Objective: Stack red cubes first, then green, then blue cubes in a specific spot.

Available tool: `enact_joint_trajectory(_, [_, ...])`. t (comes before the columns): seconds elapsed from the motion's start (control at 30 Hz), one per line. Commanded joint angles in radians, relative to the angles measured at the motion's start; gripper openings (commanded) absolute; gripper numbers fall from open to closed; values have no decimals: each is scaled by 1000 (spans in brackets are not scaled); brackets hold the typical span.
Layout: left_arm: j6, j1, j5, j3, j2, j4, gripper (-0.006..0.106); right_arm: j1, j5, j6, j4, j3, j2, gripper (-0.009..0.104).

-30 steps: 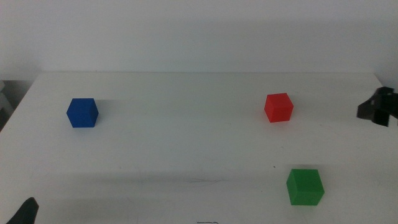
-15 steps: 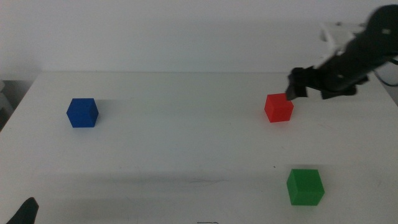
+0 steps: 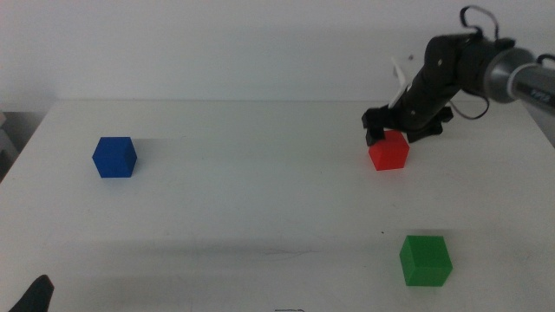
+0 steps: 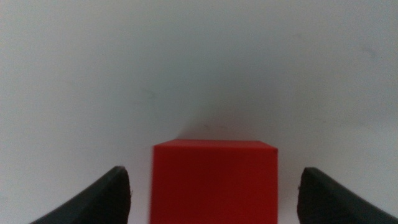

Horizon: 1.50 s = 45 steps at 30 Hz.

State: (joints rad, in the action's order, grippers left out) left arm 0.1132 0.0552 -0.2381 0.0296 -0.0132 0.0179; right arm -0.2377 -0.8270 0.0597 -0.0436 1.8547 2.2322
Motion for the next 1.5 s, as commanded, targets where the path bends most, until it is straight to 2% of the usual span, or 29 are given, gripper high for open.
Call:
enact_joint_trajectory(0.0, [13,1,73,-4,-21,-3,91,1,30,-6,24,42,-36,90])
enact_joint_trajectory(0.07, [13,1,73,-4,-21,-3,91,1,33,-6,37,42,-21,83])
enact_joint_trajectory(0.1, [13,1,73,-4,-21,-3,91,1,33,-3,44,42,-20,75])
enact_joint_trajectory(0.17, [13,1,73,-4,-21,-3,91,1,29,12,38,42,-22,52])
enact_joint_trajectory(0.27, [13,1,73,-4,-21,-3,91,-3,6,44,44,42,-36,-2])
enact_joint_trajectory(0.43, [13,1,73,-4,-21,-3,91,-58,-58,95,56,26,-134,-1])
enact_joint_trajectory(0.53, [13,1,73,-4,-21,-3,91,-140,-29,214,152,-89,-234,-1])
enact_joint_trajectory(0.73, [13,1,73,-4,-21,-3,91,-357,-2,661,357,-298,-366,-1])
enact_joint_trajectory(0.93, [13,1,73,-4,-21,-3,91,-550,5,884,469,-297,-317,-1])
enact_joint_trajectory(1.07, [13,1,73,-4,-21,-3,91,-596,21,984,478,-294,-263,-1])
enact_joint_trajectory(1.17, [13,1,73,-4,-21,-3,91,-596,30,996,447,-294,-234,-1])
enact_joint_trajectory(1.47, [13,1,73,-4,-21,-3,91,-596,35,994,438,-294,-188,-1])
